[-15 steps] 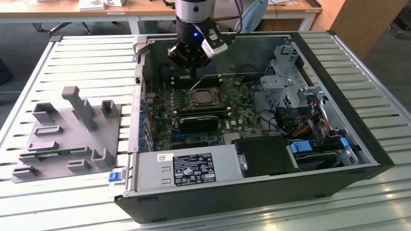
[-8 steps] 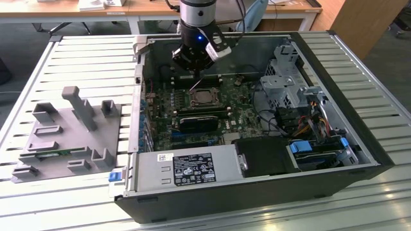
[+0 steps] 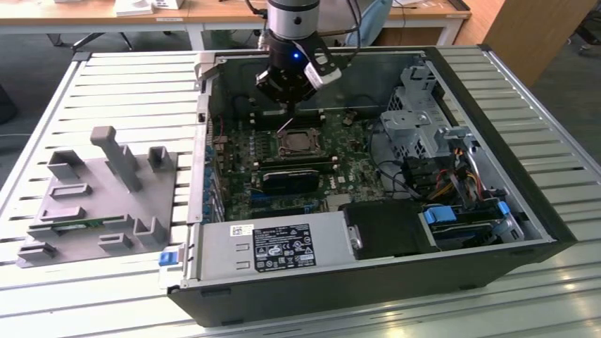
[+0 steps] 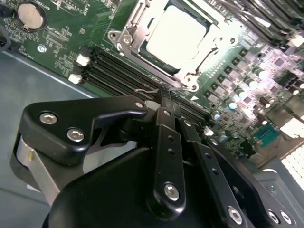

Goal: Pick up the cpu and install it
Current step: 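Install the first cpu locking lever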

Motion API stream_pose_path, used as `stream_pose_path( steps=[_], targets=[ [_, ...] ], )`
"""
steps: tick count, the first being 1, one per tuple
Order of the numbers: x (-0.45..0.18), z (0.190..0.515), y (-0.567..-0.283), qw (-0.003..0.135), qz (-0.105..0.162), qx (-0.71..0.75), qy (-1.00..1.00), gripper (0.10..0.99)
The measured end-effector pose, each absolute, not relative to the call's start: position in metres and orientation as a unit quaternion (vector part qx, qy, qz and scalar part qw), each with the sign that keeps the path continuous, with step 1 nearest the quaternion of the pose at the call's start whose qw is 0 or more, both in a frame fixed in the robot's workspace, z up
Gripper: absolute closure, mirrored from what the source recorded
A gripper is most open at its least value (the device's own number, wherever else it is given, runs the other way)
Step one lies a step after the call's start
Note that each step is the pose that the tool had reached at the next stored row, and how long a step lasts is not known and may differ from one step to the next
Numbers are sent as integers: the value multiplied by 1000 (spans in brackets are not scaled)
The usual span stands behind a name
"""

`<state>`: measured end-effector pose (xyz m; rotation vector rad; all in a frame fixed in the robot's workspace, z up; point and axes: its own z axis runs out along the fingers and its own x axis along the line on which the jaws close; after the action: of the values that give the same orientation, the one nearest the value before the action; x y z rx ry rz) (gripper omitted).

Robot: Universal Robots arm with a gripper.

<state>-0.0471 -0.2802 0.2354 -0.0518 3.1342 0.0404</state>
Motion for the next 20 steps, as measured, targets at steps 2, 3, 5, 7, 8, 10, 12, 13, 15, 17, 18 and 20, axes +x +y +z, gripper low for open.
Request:
stream_pose_path(
  steps=[2,3,5,7,8,10,12,13,15,17,18,20],
  targets=[
    [-45,234,-279,3,13,-17,1000,980],
    [-43,233,-279,3,13,-17,1000,980],
    [-40,232,-279,3,13,-17,1000,980],
    [-37,231,-279,2,13,-16,1000,980],
    [-35,231,-279,2,13,-17,1000,980],
    [-33,230,-279,2,13,-17,1000,980],
    [-31,229,-279,2,13,-17,1000,980],
    [-30,229,-279,2,13,-17,1000,980],
    [-29,227,-279,1,13,-17,1000,980],
    [-28,225,-279,0,13,-16,1000,980],
    [-28,224,-279,0,13,-16,1000,980],
    [-26,222,-279,-2,13,-16,1000,980]
  ],
)
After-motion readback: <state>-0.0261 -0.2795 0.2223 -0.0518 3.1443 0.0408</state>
